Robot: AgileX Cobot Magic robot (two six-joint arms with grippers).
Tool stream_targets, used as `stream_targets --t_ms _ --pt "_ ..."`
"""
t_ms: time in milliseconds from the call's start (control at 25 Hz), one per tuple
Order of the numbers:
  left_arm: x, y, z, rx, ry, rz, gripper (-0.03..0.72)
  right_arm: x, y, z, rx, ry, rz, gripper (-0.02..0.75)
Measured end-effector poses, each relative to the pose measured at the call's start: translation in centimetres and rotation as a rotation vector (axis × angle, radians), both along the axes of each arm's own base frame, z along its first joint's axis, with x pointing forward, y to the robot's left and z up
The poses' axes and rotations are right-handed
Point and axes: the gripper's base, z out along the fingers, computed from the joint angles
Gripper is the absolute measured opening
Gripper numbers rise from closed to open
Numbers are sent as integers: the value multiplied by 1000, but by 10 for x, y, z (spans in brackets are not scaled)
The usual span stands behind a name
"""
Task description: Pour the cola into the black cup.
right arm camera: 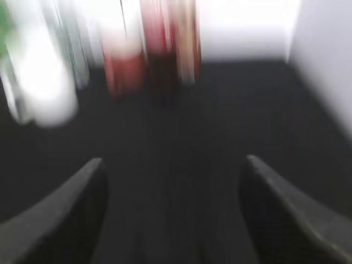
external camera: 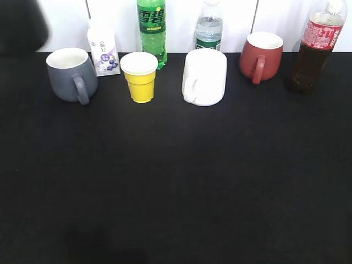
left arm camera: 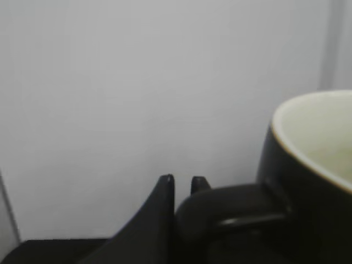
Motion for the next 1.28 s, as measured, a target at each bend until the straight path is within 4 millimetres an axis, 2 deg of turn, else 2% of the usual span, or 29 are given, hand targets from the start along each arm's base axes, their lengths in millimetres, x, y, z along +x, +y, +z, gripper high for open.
stream_targets --t_ms 40,120,160,240,320,560,720,920,1120,1200,1280 --pt "-10 -9 2 0 3 -40 56 14 1 -1 4 -74 0 564" --pt "-18 -25 -2 6 44 -107 56 54 3 -19 10 -184 0 564" --pt "-20 -32 -5 10 64 -134 56 74 4 -33 10 -186 0 564" --pt "-22 -40 -5 12 68 -170 56 107 5 -47 -6 -167 5 587" --pt "-22 -43 -7 11 76 -183 56 144 8 -61 -6 -145 10 638" --pt "-16 -47 -20 -6 130 -195 56 260 14 -125 2 -56 15 654" --pt "-10 -49 -30 -4 144 -195 56 318 16 -146 -6 -48 14 658" --pt "-7 -50 -32 -5 132 -197 56 364 18 -168 -10 -54 8 659" --pt "-7 -50 -32 -5 130 -198 56 397 18 -186 -23 -79 -6 655" --pt "-7 -50 -32 -5 130 -198 56 404 18 -191 -26 -89 -6 601" --pt "-7 -50 -32 -5 131 -198 56 406 19 -188 -26 -122 -7 473"
